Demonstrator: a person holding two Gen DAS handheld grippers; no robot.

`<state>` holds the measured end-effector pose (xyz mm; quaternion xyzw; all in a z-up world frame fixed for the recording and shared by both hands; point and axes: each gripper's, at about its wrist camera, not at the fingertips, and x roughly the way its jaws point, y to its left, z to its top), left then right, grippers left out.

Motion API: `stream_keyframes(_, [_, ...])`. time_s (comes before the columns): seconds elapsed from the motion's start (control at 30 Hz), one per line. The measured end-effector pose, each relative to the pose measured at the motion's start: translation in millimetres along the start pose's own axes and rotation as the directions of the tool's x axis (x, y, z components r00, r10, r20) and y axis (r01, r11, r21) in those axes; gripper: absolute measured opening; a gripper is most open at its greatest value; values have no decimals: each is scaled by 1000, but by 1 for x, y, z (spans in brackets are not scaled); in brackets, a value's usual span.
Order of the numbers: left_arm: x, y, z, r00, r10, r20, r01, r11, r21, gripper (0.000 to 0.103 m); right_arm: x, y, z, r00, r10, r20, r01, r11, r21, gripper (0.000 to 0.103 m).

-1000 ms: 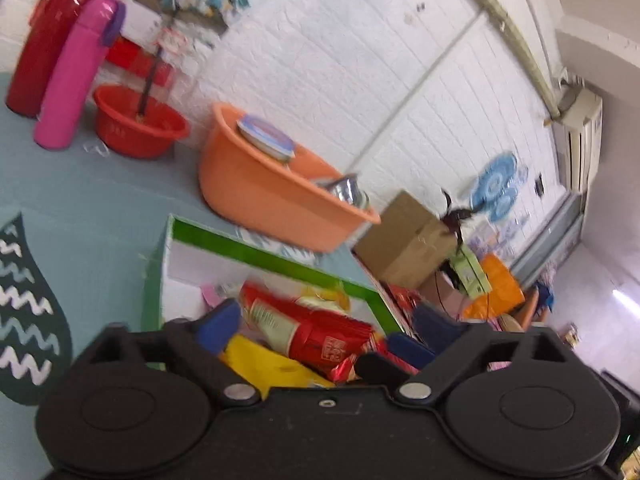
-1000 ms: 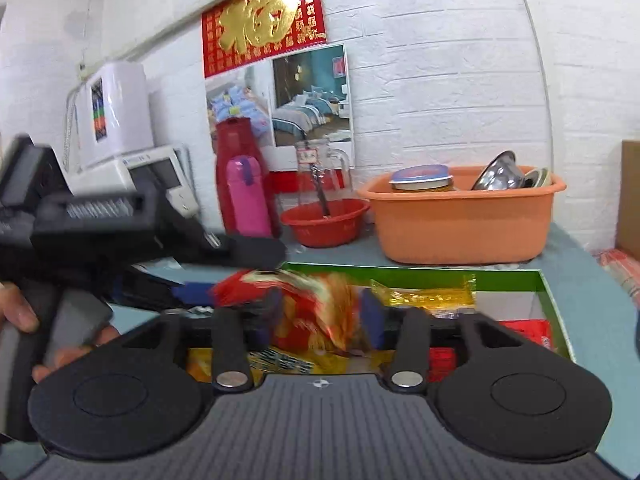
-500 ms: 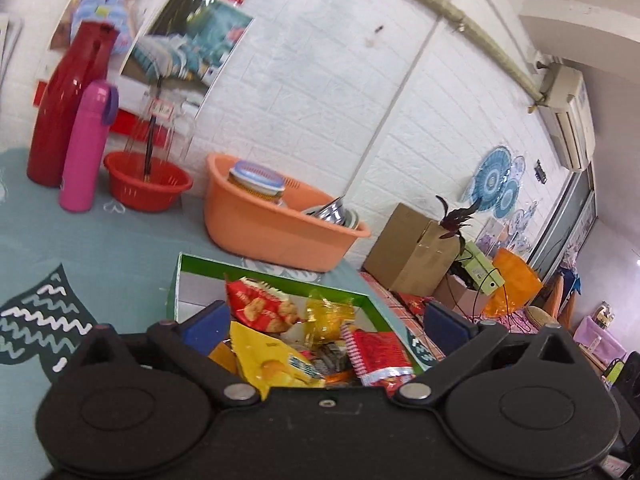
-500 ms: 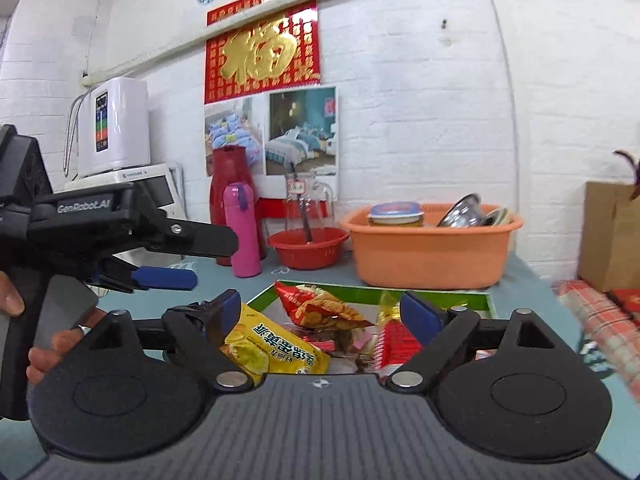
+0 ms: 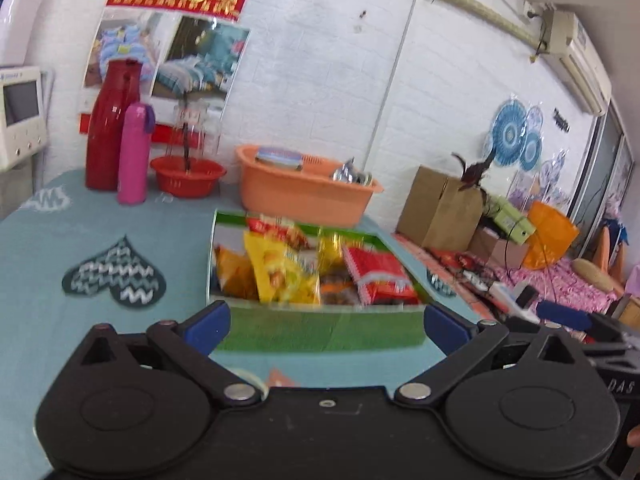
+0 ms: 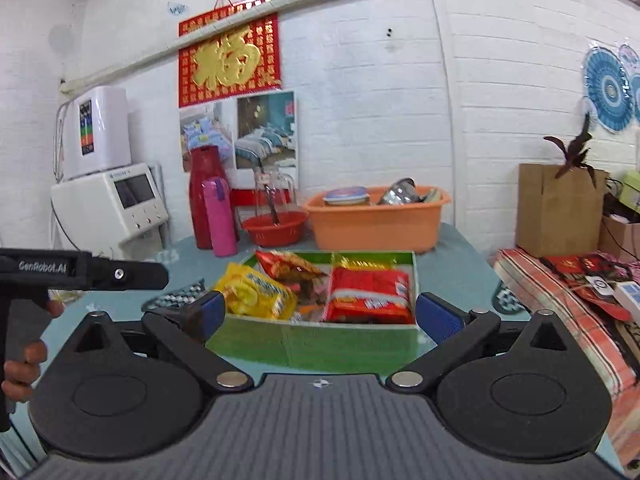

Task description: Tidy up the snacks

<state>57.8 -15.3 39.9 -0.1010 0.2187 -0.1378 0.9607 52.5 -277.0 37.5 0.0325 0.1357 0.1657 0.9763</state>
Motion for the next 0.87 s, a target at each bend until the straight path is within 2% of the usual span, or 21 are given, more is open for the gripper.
stream_keyframes(0.2, [12, -2, -35, 993, 89, -80, -89, 996, 0, 103, 6, -2, -28, 995, -72, -69, 70, 997, -24, 103])
stream_keyframes(0.4, [16, -3, -45, 986, 140, -95, -138, 990, 24, 103, 17, -5, -50, 986, -108, -130, 107, 994, -12, 103])
stream_keyframes(0.6, [18, -4, -48, 981, 168, -96, -165, 985, 39, 103, 17, -4, -53, 985, -104, -138, 103, 995, -8, 103])
stream_keyframes(0.87, [13, -5, -48, 983, 168, -72, -165, 985, 43, 103, 18, -4, -54, 984, -103, -142, 104, 995, -1, 103])
